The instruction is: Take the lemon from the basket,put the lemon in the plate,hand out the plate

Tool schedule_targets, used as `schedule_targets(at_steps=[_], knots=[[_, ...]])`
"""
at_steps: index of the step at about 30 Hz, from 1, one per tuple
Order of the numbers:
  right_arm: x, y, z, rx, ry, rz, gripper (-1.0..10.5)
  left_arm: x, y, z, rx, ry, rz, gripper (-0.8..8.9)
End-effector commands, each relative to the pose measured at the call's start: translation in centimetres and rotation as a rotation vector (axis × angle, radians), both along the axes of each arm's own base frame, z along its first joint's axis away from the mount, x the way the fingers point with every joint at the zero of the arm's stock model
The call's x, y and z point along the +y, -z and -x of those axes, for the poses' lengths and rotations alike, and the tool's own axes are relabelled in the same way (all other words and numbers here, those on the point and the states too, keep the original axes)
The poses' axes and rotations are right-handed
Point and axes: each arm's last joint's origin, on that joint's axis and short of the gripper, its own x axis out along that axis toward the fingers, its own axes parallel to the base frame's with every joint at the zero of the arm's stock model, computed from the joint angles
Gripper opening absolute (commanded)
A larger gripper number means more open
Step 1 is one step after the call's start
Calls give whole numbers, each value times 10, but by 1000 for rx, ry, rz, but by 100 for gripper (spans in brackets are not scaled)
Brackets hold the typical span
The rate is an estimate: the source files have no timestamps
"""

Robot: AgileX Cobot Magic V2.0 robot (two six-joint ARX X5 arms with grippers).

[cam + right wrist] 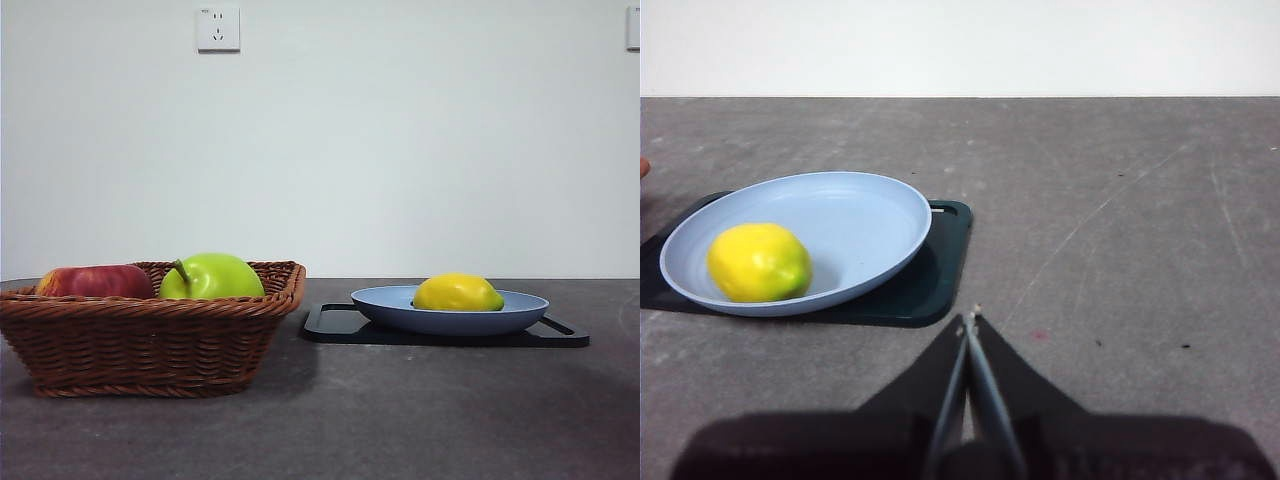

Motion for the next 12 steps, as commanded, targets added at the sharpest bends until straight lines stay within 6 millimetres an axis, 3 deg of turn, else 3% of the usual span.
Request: schedule_targets(at_steps=[1, 12], knots=[[0, 4, 1, 17, 8, -13, 4, 0, 2, -1, -6, -1, -7, 8], [-1, 5, 1, 33, 20, -68, 4, 0, 2, -1, -6, -1, -7, 8]])
